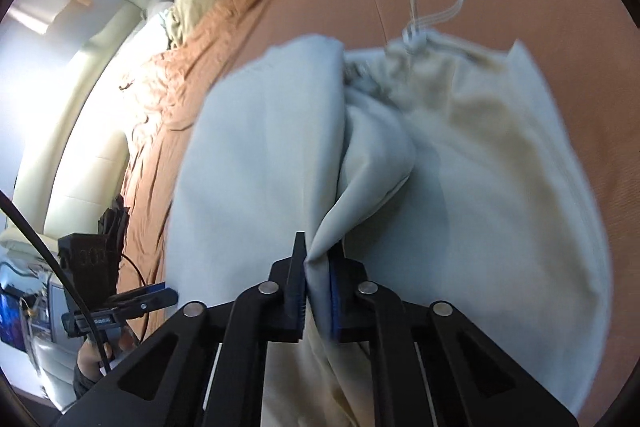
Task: Fold large clothes
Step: 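Open both tools and press the folded bundle flat on the bed, then grasp the bundle edge with the left tool while the right tool grasps the drawstring end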
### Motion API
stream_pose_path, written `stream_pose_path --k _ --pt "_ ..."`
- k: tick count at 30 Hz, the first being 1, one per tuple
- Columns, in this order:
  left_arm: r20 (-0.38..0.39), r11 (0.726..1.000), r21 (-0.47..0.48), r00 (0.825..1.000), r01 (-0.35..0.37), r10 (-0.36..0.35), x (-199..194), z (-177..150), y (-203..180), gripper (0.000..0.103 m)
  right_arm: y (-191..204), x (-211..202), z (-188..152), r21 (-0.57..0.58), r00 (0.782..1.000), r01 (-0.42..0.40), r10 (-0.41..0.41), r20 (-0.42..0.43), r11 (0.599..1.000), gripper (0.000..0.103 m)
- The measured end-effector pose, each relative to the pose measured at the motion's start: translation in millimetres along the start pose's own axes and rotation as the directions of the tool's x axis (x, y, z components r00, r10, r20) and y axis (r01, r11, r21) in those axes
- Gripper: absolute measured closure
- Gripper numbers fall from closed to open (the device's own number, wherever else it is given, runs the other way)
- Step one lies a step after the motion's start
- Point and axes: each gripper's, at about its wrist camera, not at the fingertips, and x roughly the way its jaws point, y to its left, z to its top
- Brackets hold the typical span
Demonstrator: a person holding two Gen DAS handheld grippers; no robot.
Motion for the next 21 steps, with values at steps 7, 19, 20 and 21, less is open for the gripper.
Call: stream_pose_path --k 7,19,20,21 --pt "0.019 0.999 0.041 1.000 0.000 -0.001 -4.3 1.3 -19.5 0.040 3.5 -39.7 -23.4 -0.041 0.997 -0.007 0.010 0.071 0.999 0.099" --pt "0.013 0.976 0.153 0.988 0.153 -0.157 -7.5 11.8 -66.6 0.040 -29.2 -79.5 -54.7 0.063 0.988 0.001 -0.011 0.155 0.998 0.100" --pt "0.008 0.971 0.164 0.984 0.172 -0.175 -6.3 12.6 -72.1 0.040 -32.1 -82.9 -57.5 0.067 0.987 0.007 -0.018 0.161 0.998 0.100" --pt "0.007 0.970 0.173 0.984 0.172 -0.176 -4.2 15.6 -78.0 0.040 -34.4 -85.1 -61.2 0.074 0.986 0.015 -0.028 0.165 0.997 0.100"
